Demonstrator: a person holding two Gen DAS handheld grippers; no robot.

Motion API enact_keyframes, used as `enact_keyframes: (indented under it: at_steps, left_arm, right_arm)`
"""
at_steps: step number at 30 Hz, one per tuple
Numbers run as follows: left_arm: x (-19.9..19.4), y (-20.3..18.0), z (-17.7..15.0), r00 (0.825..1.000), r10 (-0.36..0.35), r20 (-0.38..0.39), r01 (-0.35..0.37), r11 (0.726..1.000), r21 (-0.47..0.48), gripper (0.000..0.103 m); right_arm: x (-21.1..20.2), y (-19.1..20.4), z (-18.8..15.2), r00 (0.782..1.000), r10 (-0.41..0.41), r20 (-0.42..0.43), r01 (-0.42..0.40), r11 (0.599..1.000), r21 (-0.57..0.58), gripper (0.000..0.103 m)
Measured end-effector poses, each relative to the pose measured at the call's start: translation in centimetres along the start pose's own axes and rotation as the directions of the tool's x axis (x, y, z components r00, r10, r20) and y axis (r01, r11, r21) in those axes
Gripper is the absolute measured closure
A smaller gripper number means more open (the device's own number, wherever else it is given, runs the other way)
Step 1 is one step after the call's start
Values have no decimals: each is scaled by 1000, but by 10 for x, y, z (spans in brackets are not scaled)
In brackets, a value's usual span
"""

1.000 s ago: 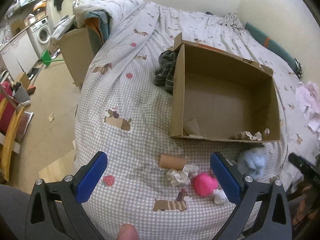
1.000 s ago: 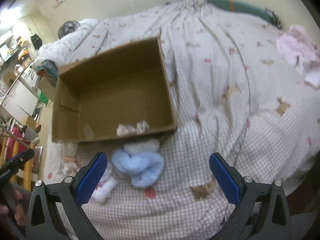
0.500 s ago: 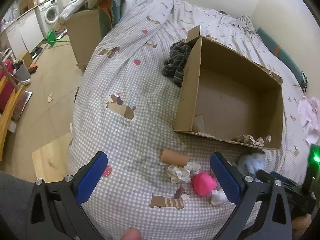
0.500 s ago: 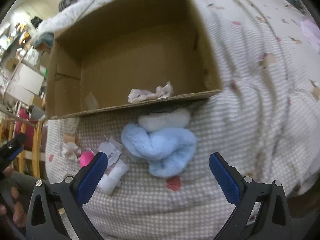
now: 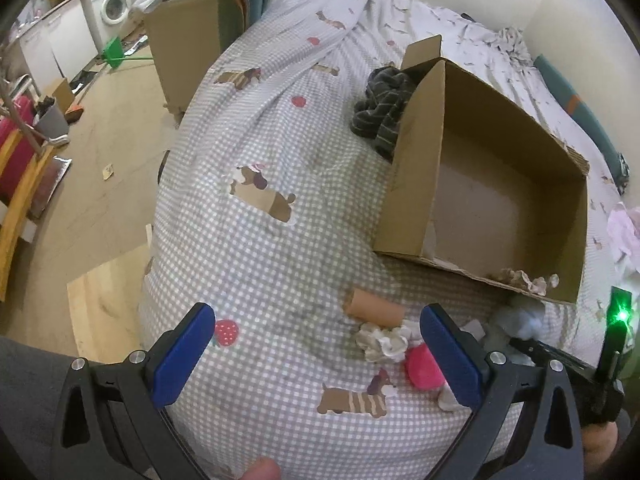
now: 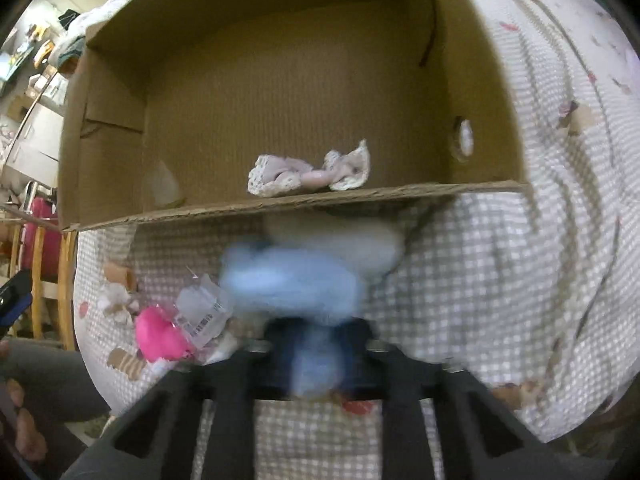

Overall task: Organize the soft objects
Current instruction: 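Grasp the light-blue plush with the right gripper while the left grasps the white cloth, then lower the plush and white cloth into the box and open both grippers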

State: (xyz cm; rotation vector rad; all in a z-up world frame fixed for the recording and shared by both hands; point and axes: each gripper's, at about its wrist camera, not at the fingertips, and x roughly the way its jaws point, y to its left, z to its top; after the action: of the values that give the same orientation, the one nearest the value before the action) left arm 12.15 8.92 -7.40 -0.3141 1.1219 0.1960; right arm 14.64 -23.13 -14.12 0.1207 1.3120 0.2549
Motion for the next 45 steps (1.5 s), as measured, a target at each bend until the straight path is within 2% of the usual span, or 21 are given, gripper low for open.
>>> enact_keyframes:
  at_steps: [6, 8, 10, 12, 14, 16, 19, 21, 24, 27, 29, 30, 31, 33, 34, 38, 43, 45]
  left_arm:
    - [1, -3, 2, 1000, 1, 4, -1, 1000, -4, 1]
    - [3, -2, 4, 1000, -4, -1, 4, 1000, -20, 1]
    - [4, 0, 6, 1000, -5, 0, 5, 999, -36, 2]
    - [6, 1, 6, 1000, -11, -5, 11, 999, -46, 3]
    - [10, -1, 5, 1000, -18, -17, 17, 999, -42, 7]
    - [20, -9, 3, 998, -32, -58, 31, 999, -13, 15]
    - [39, -23, -6, 987, -70, -144, 76, 997, 32, 27]
    - [50, -33, -11, 980, -81, -182, 92, 994, 55, 28]
    - [62, -44, -16, 980, -61, -190, 79, 993, 92, 30]
    - [74, -55, -20, 975, -60, -215, 86, 989, 117, 46]
    - [81, -57, -22, 971, -60, -230, 91, 988, 123, 48]
    - [84, -58, -23, 969, -64, -237, 96, 987, 125, 53]
    - [86, -59, -24, 967, -68, -245, 101, 987, 126, 64]
    - [90, -60, -25, 963, -76, -259, 111, 986, 125, 81]
    - [89, -61, -26, 961, -83, -263, 120, 985, 127, 83]
    - [81, -65, -31, 956, -123, -267, 168, 974, 153, 90]
    - [63, -62, -43, 960, -125, -250, 171, 970, 172, 90]
    - [46, -58, -43, 967, -132, -216, 172, 968, 181, 90]
  right_arm:
    - [-40, -8, -20, 995, 53, 86, -50, 998, -32, 92]
    - [-58, -10, -29, 988, 95, 120, -92, 995, -33, 92]
    - [-78, -8, -36, 976, 136, 168, -129, 990, -55, 92]
    - [-99, -7, -42, 954, 192, 231, -179, 981, -80, 92]
    - [-114, -2, -38, 933, 226, 279, -208, 974, -92, 92]
    - [-119, 0, -41, 926, 232, 299, -216, 973, -85, 92]
    - [-118, -2, -36, 926, 232, 297, -222, 973, -69, 92]
    - [-115, -4, -32, 927, 232, 295, -224, 973, -59, 92]
    - [-113, -6, -30, 932, 225, 285, -222, 974, -46, 92]
    - [-105, -6, -29, 937, 212, 276, -207, 977, -48, 92]
    - [-104, -7, -28, 937, 209, 279, -206, 978, -40, 92]
    - [-103, -8, -28, 937, 208, 281, -207, 978, -32, 92]
    - [-102, -11, -27, 937, 207, 281, -209, 978, -22, 92]
    - [-99, -13, -26, 940, 203, 275, -209, 978, -7, 92]
    - [-98, -14, -25, 942, 199, 270, -205, 979, -4, 92]
    - [-94, -13, -25, 948, 184, 260, -190, 982, -4, 92]
    - [-100, -12, -24, 942, 169, 291, -171, 985, -16, 92]
    - [-101, -13, -26, 942, 169, 292, -175, 984, -3, 92]
